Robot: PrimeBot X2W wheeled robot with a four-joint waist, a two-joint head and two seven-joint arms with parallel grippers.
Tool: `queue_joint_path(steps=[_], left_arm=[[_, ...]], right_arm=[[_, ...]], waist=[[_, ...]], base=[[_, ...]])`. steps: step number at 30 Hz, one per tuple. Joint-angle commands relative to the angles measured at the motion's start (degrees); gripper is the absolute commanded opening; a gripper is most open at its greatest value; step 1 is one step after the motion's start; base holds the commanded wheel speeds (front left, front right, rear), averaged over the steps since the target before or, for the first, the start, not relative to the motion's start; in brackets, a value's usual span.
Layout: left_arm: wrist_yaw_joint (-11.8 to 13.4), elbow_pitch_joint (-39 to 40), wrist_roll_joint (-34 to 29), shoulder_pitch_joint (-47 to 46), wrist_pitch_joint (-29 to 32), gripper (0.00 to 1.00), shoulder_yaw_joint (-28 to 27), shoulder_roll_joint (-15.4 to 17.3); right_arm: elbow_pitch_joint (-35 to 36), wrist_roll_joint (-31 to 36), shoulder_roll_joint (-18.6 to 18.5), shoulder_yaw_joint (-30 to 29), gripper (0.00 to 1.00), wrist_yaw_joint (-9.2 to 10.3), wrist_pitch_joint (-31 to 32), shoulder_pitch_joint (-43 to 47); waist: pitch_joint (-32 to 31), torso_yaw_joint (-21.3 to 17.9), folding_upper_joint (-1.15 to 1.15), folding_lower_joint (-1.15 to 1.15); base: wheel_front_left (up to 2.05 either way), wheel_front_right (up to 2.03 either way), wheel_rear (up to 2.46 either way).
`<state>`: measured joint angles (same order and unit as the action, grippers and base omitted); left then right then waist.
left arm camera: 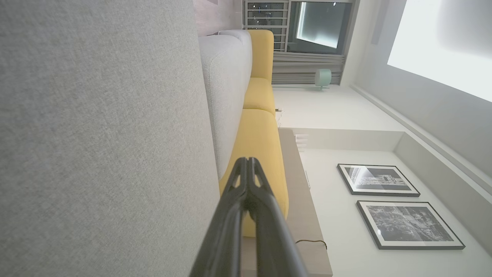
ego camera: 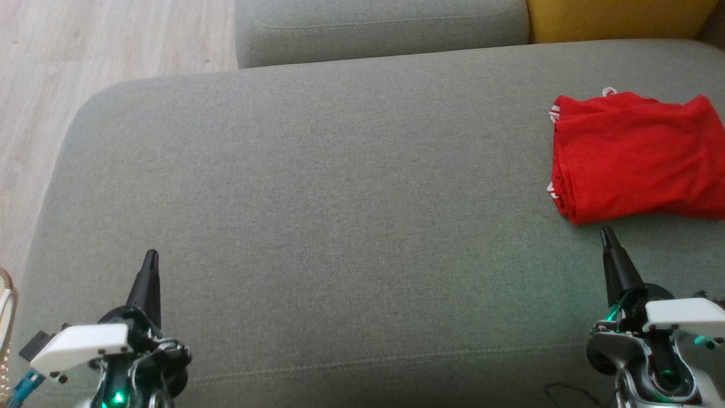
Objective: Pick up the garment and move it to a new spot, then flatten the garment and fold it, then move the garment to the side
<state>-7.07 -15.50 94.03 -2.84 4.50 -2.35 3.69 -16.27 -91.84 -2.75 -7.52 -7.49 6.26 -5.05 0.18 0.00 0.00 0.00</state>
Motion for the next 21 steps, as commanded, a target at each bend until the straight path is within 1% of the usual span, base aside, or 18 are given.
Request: queue_joint_path(steps=[1, 21], left_arm=[[-0.42, 1.55, -0.06, -3.17, 0.25, 0.0, -2.01, 0.76], [-0.42, 1.53, -0.43, -3.2, 0.61, 0.0, -2.45, 0.44]], right_arm=[[2.25, -0.31, -0.13, 0.99, 0.0, 0.0, 0.24, -1.14], [2.24, -0.32, -0.13, 0.99, 0.0, 0.0, 0.24, -1.14]], waist=[[0.0, 0.01, 0.0, 0.0], [0.0, 0.01, 0.0, 0.0]], base=[[0.0, 0.0, 0.0], [0.0, 0.0, 0.0]])
